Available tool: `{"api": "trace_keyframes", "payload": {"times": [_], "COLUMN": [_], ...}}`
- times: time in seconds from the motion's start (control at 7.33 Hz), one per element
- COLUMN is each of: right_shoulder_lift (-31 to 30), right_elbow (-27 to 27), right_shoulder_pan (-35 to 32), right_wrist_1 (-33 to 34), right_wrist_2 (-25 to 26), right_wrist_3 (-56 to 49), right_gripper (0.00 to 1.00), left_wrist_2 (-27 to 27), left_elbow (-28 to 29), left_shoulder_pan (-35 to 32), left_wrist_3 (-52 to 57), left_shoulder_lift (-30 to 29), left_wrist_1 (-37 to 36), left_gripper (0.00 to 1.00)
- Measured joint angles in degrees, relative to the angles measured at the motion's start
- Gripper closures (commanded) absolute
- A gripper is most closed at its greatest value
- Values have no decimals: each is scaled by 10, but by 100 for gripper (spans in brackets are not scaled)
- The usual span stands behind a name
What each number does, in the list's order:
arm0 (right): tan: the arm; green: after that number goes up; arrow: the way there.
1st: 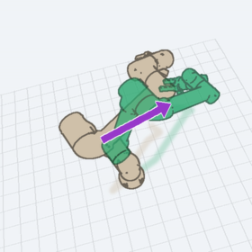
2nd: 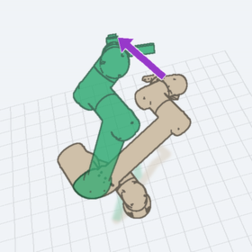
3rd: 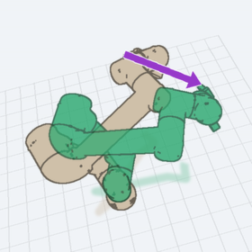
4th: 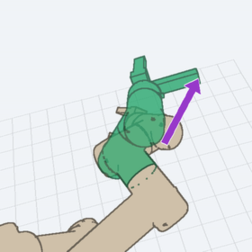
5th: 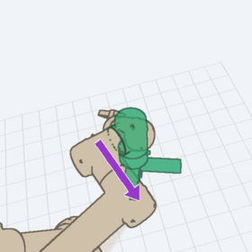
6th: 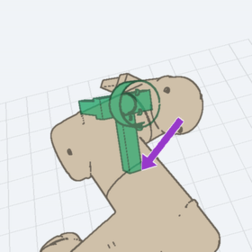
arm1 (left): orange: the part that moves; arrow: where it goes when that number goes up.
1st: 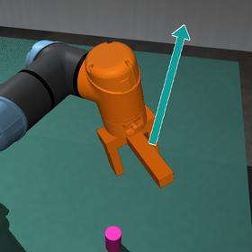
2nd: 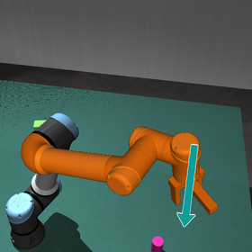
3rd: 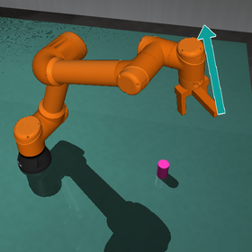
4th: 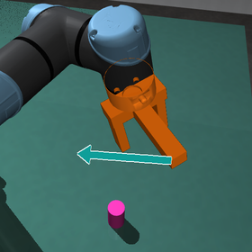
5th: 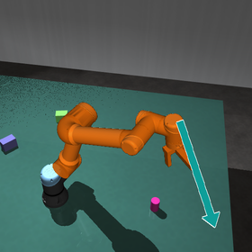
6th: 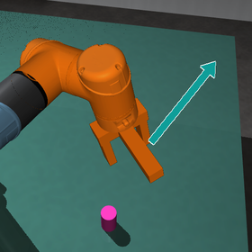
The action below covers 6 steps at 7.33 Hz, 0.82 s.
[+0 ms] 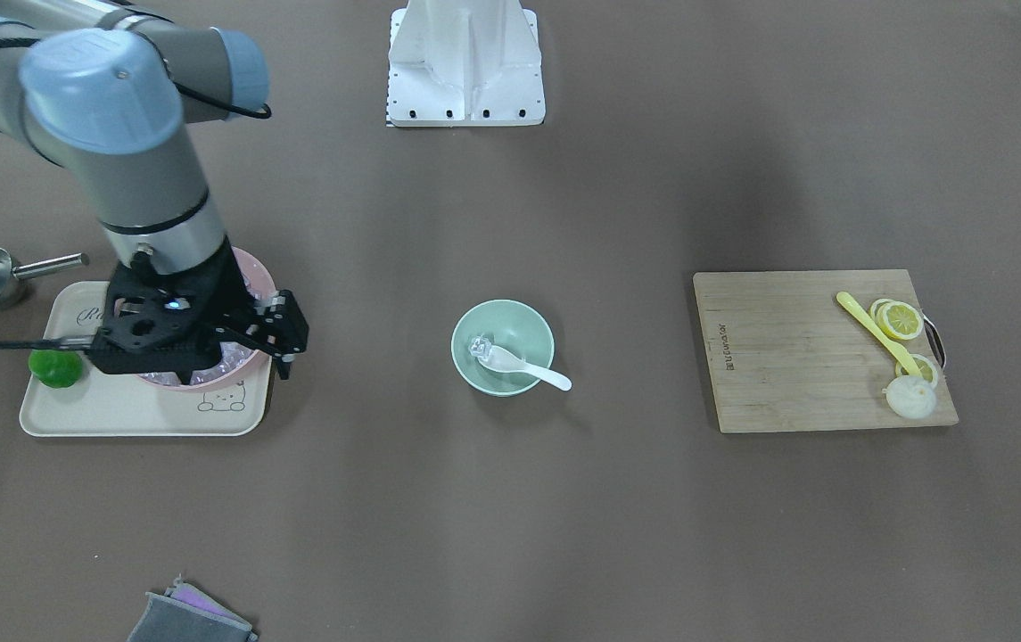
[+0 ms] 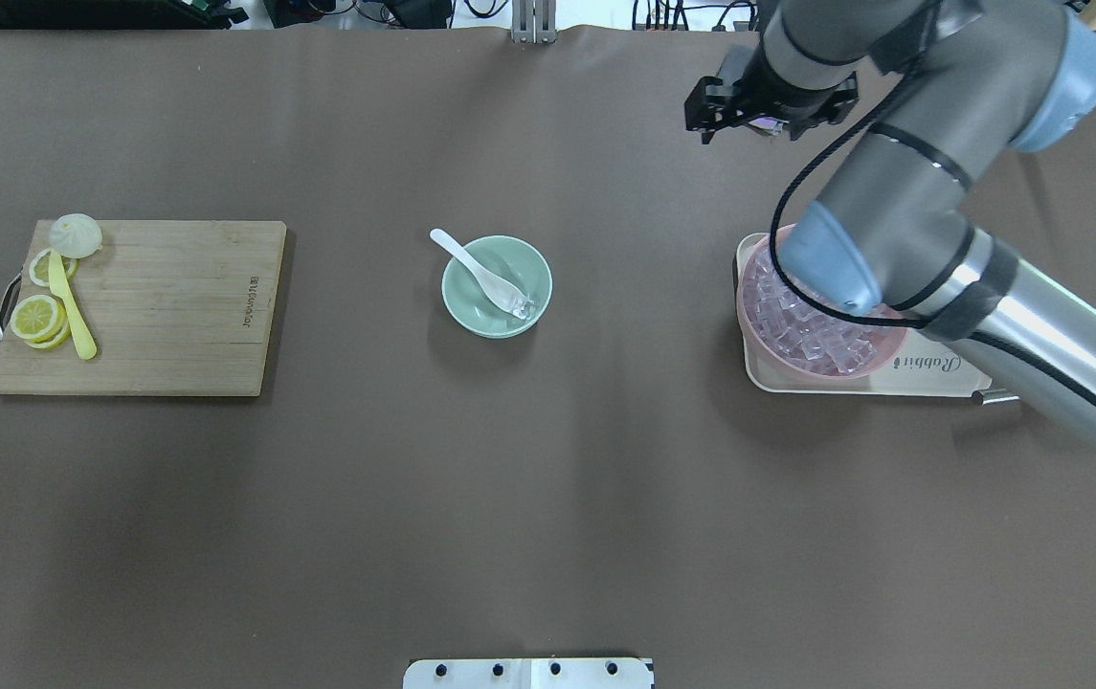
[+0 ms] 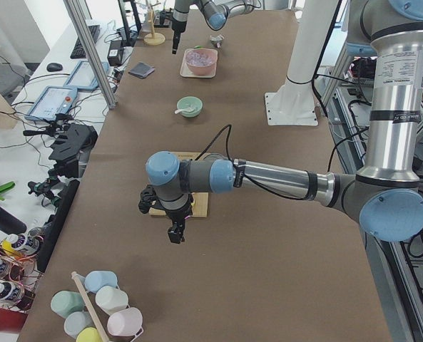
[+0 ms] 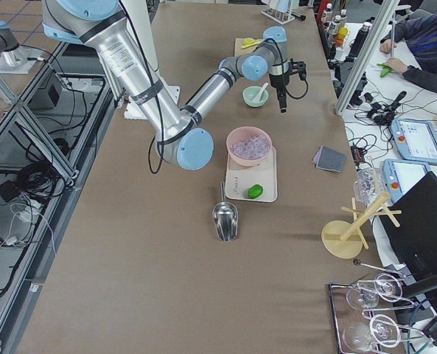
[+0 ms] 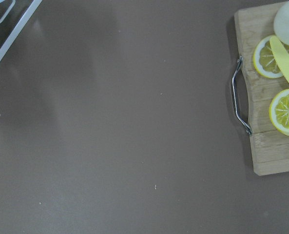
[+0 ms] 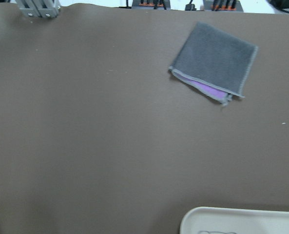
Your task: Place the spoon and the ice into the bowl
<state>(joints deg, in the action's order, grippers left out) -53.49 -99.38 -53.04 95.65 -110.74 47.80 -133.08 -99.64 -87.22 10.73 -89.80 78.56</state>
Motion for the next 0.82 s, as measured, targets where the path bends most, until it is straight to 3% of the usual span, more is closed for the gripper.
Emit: {"api": "trace_keyframes", "payload": {"times": [0.27, 0.55, 0.82], "right_shoulder_lift": [-100, -194, -292], "right_elbow": [-77, -100, -115], "right_shoulder_pan": [-67, -146, -209], "right_wrist_1": [25, 26, 27], "right_wrist_2": [-56, -128, -145], "right_wrist_3": [-117, -244, -364], "right_gripper": [0, 0, 0], "left_wrist_2": [0, 1, 2], "left_elbow": [-29, -32, -31], "left_shoulder_pan": [-2, -2, -2], "left_wrist_3": [-1, -1, 0], "left_shoulder_lift": [33, 46, 49], "left_wrist_1": [-1, -2, -2], "left_gripper": [1, 1, 1]}}
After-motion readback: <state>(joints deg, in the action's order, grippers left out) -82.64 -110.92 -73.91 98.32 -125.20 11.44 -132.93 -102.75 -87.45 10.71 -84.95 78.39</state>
